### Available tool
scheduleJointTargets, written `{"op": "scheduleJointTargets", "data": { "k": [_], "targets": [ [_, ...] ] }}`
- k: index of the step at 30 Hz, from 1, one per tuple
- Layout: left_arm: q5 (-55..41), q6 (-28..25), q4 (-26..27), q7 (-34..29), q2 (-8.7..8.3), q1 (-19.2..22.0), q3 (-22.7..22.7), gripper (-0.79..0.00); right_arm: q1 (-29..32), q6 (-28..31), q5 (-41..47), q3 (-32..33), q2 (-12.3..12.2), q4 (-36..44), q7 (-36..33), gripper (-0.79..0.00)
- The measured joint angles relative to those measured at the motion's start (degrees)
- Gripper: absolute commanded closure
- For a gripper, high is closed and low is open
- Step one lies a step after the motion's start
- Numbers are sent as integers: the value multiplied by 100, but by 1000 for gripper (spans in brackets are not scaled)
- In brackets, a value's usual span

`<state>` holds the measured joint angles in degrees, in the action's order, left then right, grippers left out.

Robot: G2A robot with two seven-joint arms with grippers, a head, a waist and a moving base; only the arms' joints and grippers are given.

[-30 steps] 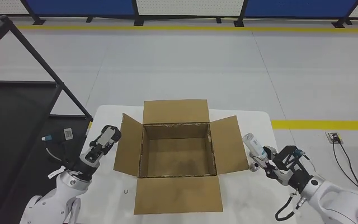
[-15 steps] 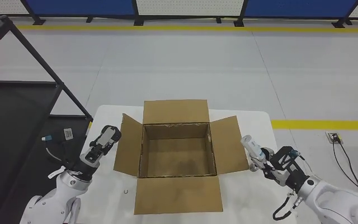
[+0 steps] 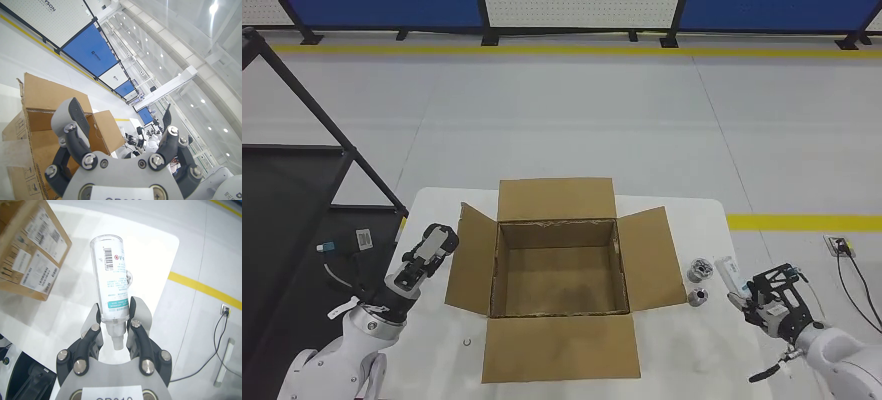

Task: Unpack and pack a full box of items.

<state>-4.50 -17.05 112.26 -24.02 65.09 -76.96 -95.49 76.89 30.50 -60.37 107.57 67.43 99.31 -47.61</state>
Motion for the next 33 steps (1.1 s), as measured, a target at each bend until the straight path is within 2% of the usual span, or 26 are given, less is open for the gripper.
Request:
{"op": "scheduleJointTargets", "data": {
  "k": [7,13,21,33],
  "targets": [
    [0,0,0,0,0,0,0,-785,-632,-490,-242,-519,-49,-904,-665,0],
    [0,0,0,0,0,0,0,-785,-980,-788,-227,-742,-77,-1321,-875,0],
    [0,0,0,0,0,0,0,-785,-1147,-877,-135,-866,-123,-1620,-836,0],
    [0,0,0,0,0,0,0,-785,-1012,-1056,250,-683,-220,-1515,-865,0]
  ]
}}
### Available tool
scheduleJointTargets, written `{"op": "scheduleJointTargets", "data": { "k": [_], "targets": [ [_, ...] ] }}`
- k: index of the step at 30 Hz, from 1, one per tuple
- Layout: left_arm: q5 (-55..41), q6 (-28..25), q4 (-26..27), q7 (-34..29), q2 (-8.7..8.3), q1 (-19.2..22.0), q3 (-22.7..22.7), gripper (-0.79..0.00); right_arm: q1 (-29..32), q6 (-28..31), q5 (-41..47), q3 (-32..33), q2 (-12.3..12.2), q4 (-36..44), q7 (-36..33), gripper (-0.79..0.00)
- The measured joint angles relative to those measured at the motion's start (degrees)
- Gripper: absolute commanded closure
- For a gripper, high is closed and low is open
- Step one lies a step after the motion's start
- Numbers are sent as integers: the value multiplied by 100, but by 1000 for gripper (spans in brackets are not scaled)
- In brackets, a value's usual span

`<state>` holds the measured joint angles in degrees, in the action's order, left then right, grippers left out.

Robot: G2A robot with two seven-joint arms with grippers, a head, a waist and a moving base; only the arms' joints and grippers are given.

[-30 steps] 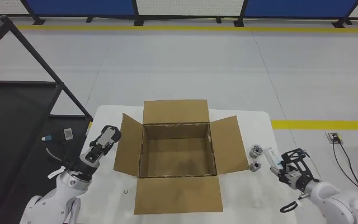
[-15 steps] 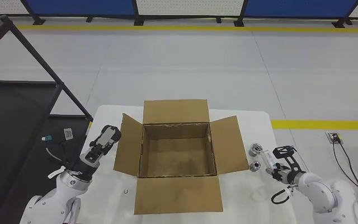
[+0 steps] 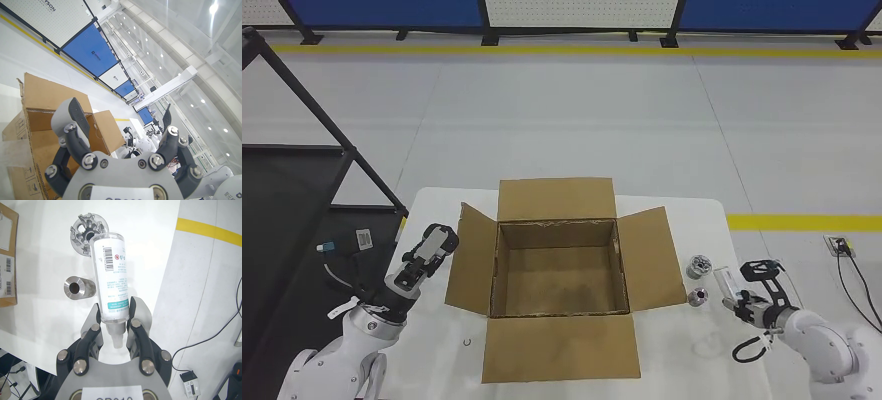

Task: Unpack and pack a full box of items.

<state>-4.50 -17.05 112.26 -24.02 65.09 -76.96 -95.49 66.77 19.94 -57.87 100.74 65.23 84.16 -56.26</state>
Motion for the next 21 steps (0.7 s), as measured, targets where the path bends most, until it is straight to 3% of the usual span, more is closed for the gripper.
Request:
{"op": "scheduleJointTargets", "data": {
  "k": [11,13,18,21],
  "targets": [
    [0,0,0,0,0,0,0,-785,-329,-285,-179,-391,-45,-416,-133,0],
    [0,0,0,0,0,0,0,-785,-374,-269,-169,-442,-56,-482,-157,-200],
    [0,0,0,0,0,0,0,-785,-444,-243,-157,-530,-82,-582,-195,-308],
    [0,0,0,0,0,0,0,-785,-469,-194,-161,-581,-101,-622,-218,-308]
  ]
}}
